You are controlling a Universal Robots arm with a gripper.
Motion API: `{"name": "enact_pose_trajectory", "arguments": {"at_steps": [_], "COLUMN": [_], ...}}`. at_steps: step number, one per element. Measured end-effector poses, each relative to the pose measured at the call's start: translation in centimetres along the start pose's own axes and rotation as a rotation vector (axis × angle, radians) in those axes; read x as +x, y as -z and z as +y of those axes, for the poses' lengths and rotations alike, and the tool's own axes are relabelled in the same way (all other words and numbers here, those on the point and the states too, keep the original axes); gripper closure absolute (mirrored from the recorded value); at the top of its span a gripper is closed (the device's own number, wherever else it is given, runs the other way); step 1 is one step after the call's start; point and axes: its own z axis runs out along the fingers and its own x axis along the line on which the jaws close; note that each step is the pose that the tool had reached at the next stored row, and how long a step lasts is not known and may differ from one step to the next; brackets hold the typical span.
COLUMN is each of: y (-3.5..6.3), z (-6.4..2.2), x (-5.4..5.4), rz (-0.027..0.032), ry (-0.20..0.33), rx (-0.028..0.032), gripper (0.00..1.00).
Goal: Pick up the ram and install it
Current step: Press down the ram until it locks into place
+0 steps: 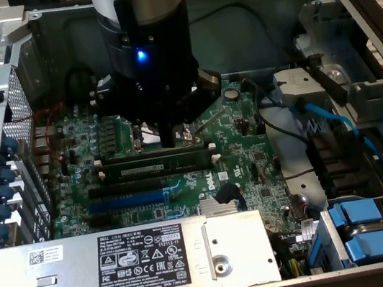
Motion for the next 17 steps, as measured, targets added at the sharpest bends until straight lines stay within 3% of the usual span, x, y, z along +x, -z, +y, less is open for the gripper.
{"name": "enact_pose_trajectory", "arguments": {"at_steps": [7, 11, 13, 15, 17], "y": [-0.01, 0.00, -0.03, -0.09, -0.11], "z": [0.02, 0.03, 0.05, 0.07, 0.08], "x": [0.00, 0.01, -0.08, -0.19, -0.20], "rz": [-0.0001, -0.0026, -0.0001, 0.0049, 0.0053], "ry": [-0.001, -0.067, -0.091, -0.115, -0.158], "rx": [-0.0001, 0.0021, -0.0087, -0.0284, -0.0360], "gripper": [0.89, 0.89, 0.89, 0.89, 0.89]}}
